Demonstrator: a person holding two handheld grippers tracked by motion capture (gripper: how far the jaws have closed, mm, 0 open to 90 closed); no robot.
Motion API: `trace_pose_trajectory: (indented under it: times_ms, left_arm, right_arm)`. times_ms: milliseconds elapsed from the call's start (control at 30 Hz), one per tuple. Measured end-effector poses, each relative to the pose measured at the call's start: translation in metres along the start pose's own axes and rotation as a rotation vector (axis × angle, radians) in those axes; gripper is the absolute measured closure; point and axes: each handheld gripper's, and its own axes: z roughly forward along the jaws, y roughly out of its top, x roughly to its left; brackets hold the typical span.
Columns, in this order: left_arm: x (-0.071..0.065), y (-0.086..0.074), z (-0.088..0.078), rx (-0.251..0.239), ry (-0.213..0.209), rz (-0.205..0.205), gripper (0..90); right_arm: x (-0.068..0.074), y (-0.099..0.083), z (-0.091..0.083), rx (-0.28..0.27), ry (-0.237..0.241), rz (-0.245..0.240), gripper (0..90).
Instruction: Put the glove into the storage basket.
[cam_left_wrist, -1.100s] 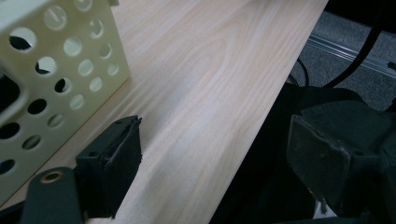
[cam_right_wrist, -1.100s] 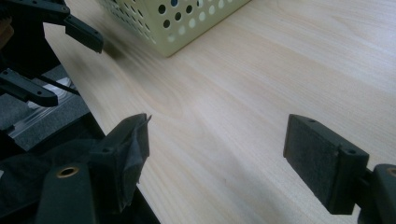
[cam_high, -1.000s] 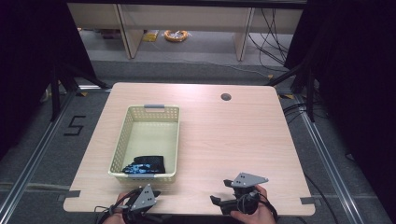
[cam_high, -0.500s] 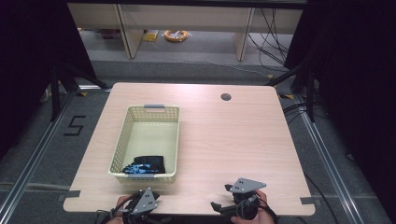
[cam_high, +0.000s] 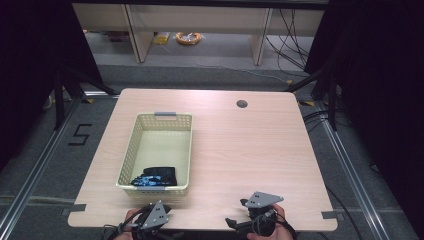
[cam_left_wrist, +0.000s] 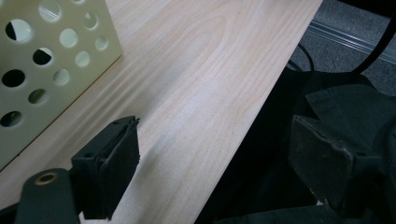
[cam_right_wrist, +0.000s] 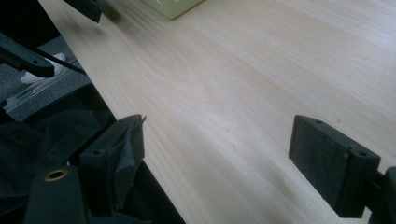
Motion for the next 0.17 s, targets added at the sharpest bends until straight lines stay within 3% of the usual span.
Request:
trace_pose_trajectory:
  times_ms: [33, 67, 167]
  left_arm:
    - [0.0000, 0.0000, 0.0000, 0.000, 0.000, 0.000, 16.3]
    - [-0.0012, -0.0004, 0.0007, -0.007, -0.005, -0.025, 16.3]
    - [-0.0006, -0.0002, 0.0009, -0.003, -0.005, -0.024, 16.3]
  right_arm:
    - [0.0000, 0.0000, 0.0000, 0.000, 0.000, 0.000, 19.2]
    - [0.0000, -0.0001, -0.0003, 0.002, -0.001, 0.014, 19.2]
    - [-0.0013, 0.0001, -0.0001, -0.006, 0.022, 0.010, 19.2]
